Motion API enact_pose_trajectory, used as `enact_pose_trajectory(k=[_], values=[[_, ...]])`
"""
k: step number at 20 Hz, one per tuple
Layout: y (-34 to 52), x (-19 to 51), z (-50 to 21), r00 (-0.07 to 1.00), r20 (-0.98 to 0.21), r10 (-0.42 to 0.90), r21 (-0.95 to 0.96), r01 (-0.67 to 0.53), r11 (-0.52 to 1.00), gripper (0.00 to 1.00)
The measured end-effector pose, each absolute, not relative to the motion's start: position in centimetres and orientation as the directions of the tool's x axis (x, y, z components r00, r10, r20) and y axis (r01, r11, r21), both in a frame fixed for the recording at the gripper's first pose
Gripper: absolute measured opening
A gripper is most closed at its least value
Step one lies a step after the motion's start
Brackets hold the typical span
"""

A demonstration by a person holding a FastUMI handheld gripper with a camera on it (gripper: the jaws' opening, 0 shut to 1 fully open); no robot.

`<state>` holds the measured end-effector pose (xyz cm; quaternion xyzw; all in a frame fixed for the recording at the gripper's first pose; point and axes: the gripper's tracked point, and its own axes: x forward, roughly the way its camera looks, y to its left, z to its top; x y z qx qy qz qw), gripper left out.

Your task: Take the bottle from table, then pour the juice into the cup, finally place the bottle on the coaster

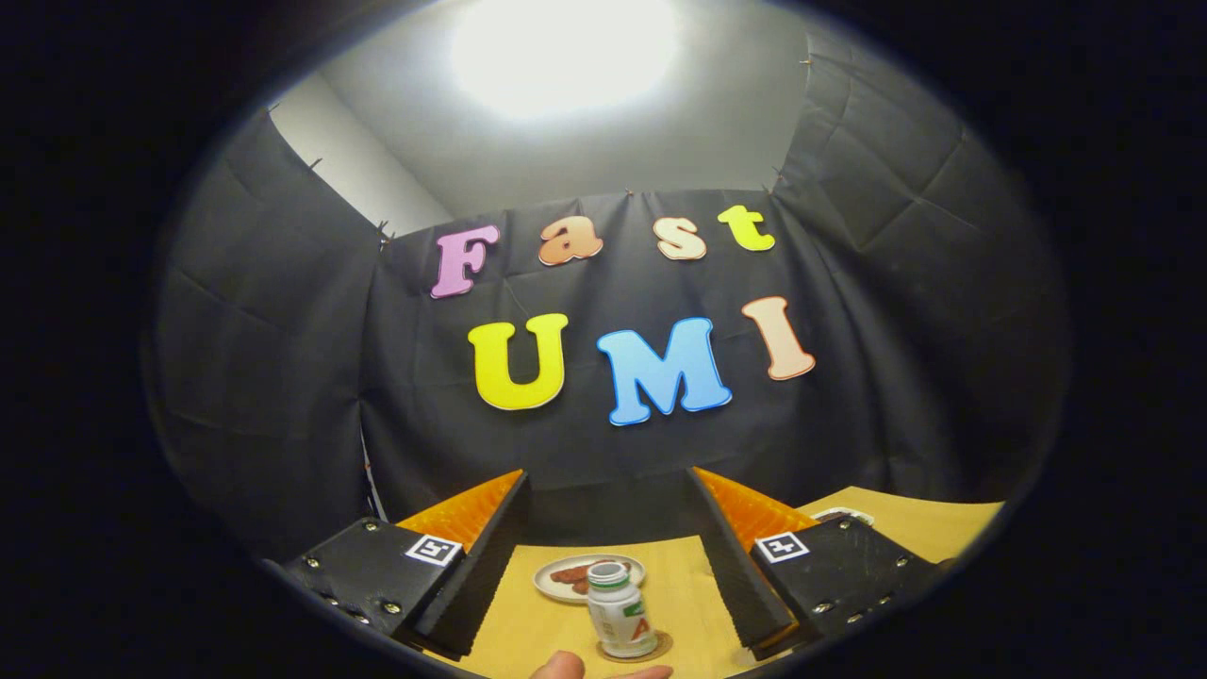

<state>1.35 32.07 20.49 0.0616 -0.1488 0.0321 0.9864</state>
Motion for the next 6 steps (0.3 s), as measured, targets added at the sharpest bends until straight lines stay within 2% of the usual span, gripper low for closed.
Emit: enact_pose_trajectory(k=[6], values=[[15.5,2.1,16.2,0.958,0.267,-0.104,0.072,0.087,0.994,0.96]])
